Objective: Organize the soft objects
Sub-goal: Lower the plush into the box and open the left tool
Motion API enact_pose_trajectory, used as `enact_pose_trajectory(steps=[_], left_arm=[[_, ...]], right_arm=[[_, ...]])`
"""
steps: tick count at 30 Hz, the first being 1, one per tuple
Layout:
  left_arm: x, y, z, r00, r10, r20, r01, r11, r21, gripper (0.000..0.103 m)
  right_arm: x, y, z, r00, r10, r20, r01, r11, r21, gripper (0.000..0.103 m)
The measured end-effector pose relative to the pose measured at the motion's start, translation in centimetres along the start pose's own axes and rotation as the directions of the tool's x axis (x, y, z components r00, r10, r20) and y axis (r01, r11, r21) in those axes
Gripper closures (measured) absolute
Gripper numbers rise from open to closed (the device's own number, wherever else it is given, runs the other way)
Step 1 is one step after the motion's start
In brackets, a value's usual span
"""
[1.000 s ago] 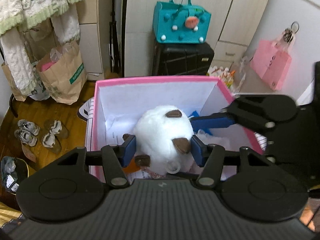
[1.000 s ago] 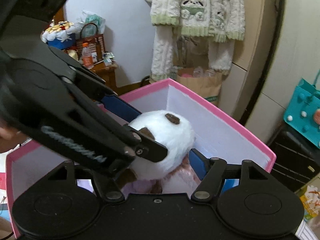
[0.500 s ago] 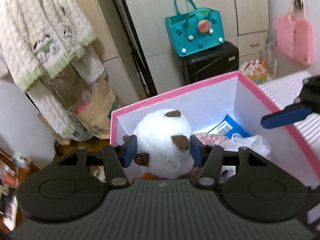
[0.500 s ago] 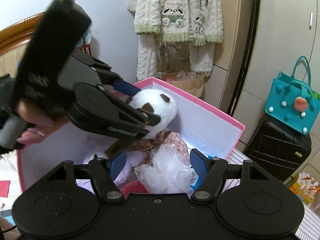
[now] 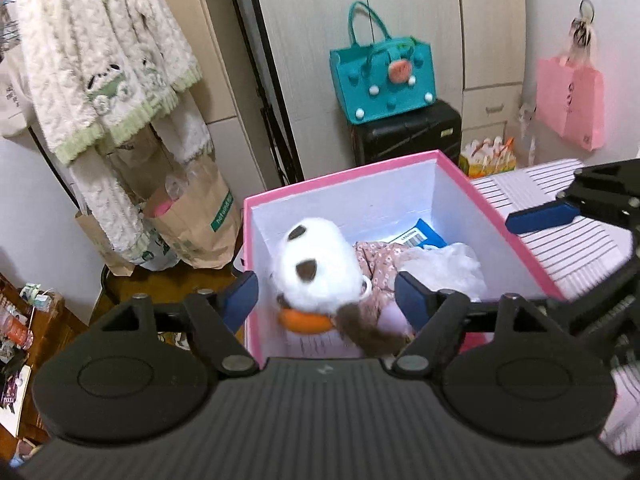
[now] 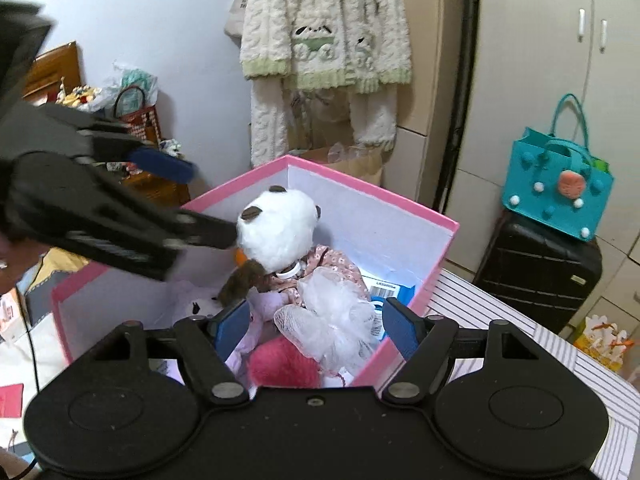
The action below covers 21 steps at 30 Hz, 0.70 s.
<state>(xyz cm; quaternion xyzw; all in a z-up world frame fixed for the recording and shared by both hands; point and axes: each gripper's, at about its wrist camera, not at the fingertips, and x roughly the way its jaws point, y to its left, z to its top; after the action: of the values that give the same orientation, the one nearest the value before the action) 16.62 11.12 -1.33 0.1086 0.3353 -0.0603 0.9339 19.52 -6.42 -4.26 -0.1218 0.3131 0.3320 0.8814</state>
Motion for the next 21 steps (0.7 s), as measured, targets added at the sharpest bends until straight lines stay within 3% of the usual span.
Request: enact_pose_trajectory(steps=[7,14,17,18,21], left_arm=[[-4.1,-0.1,-1.7,1.000,-0.003,0.006,0.003,1.000,-0.018,0.020],[-9.5,-1.0,-3.0,0.995,-0.089,0.038,0.090,0.996,-0.027,0.019],[-10.7,-1.4,-3.2,0.994,-0.104,0.022,0.105,0.994,-0.036,0.010],[-10.8,-1.3,-3.2,0.993,-0.116,-0.001,0.115,0.992,-0.052,0.005],[-11.0,-1.3,-3.7,0.990,-0.129,-0.053,0.123,0.987,-0.105,0.004]], right_arm=[[-3.4,1.1,-0.2,0.999,-0.020,0.040,0.019,1.000,0.015,0.023],[-7.1,2.5,-0.8,0.998,-0.037,0.043,0.035,0.998,0.043,0.022],[-9.2,2.7,-1.1,0.997,-0.050,0.052,0.046,0.996,0.083,0.005],[-9.8,2.7,-1.1,0.996,-0.066,0.052,0.060,0.993,0.103,0.002],[-11.5,3.3,-1.2,0.982,-0.190,0.016,0.184,0.968,0.171,0.002]])
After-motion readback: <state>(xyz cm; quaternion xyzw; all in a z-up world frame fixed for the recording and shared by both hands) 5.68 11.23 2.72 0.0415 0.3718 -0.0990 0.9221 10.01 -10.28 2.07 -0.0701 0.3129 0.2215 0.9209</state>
